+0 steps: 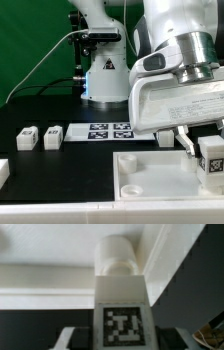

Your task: Assemble one leg

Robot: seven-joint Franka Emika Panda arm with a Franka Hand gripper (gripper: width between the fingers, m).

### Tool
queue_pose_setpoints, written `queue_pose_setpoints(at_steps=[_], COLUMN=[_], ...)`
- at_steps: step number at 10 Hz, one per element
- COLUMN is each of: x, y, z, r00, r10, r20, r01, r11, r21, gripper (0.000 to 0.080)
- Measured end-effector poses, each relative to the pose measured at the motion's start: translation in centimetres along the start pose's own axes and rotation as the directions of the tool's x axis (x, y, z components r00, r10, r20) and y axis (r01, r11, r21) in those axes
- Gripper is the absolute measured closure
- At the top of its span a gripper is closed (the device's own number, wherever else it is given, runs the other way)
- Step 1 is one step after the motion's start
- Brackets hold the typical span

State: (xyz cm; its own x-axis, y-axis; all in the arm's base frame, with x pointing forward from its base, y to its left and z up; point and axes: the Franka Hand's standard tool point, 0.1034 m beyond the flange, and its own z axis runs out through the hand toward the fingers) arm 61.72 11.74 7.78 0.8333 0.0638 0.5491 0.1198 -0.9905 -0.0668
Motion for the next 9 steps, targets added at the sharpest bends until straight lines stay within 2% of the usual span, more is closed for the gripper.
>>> queue_pose_setpoints(at_steps=[2,3,4,9], x=[0.01,0.01,0.0,0.0], y=[0.07,0.07,0.07,0.07], z=[0.0,0.0,0.0,0.0], r00=[1.0,1.0,1.0,1.0], r10=[0.001,0.001,0.001,0.001], r20=[-0.005,-0.005,-0.005,-0.005], r01=[-0.001,-0.001,-0.001,-0.001], r11=[1.0,1.0,1.0,1.0], r21=[-0.004,-0.004,-0.004,-0.004], gripper=[0.0505,0.0315,0.0187,0.0151])
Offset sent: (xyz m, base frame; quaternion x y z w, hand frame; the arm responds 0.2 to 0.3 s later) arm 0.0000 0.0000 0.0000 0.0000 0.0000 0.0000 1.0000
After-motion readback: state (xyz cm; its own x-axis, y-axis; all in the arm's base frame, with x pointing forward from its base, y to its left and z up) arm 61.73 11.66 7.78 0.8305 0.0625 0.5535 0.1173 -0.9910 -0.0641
